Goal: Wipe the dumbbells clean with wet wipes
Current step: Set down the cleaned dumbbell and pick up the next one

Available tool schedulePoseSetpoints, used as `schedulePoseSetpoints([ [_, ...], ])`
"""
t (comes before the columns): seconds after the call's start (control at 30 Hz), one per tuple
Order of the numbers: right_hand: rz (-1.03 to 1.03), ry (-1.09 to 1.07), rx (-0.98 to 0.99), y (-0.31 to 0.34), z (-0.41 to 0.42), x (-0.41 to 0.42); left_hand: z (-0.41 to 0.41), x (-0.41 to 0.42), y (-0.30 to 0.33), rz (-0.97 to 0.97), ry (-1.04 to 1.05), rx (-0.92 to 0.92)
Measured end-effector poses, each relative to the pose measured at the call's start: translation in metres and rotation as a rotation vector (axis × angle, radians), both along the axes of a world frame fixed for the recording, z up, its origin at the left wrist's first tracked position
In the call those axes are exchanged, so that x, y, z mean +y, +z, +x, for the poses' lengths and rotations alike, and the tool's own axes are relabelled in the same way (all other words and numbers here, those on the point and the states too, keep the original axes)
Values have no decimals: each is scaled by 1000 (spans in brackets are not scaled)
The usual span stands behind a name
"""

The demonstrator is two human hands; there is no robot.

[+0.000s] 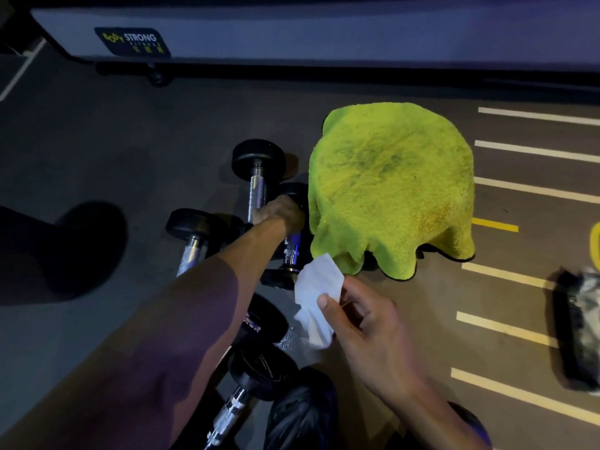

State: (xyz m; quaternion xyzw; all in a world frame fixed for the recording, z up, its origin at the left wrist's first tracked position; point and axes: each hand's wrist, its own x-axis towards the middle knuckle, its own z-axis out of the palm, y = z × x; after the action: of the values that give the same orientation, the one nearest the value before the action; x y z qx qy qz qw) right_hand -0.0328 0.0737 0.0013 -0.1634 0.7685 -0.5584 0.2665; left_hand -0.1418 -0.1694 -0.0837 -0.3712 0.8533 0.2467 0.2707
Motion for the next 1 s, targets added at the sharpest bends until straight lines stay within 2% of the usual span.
schedulePoseSetpoints([
  [0.07,4,-1,15,3,1,1,0,-1,8,-52,10,5],
  [0.13,7,0,11,6,2,3,5,-8,15,-1,20,69],
  [0.2,7,8,11,9,4,5,12,-19,14,87,96,202],
  [0.27,-9,11,12,14,6,5,26,-24,22,96,123,289],
  [0.5,-31,-26,1,33,11,4,82,-26,43,202,144,674],
  [0.77,-113,-169,-18,68,9,22,94,-10,169,242,149,1101],
  [0.9,-193,-260,18,88,-7,28,68,15,239,265,29,1325],
  [1.0,-241,-328,94,99,-21,31,33,36,263,317,12,1390],
])
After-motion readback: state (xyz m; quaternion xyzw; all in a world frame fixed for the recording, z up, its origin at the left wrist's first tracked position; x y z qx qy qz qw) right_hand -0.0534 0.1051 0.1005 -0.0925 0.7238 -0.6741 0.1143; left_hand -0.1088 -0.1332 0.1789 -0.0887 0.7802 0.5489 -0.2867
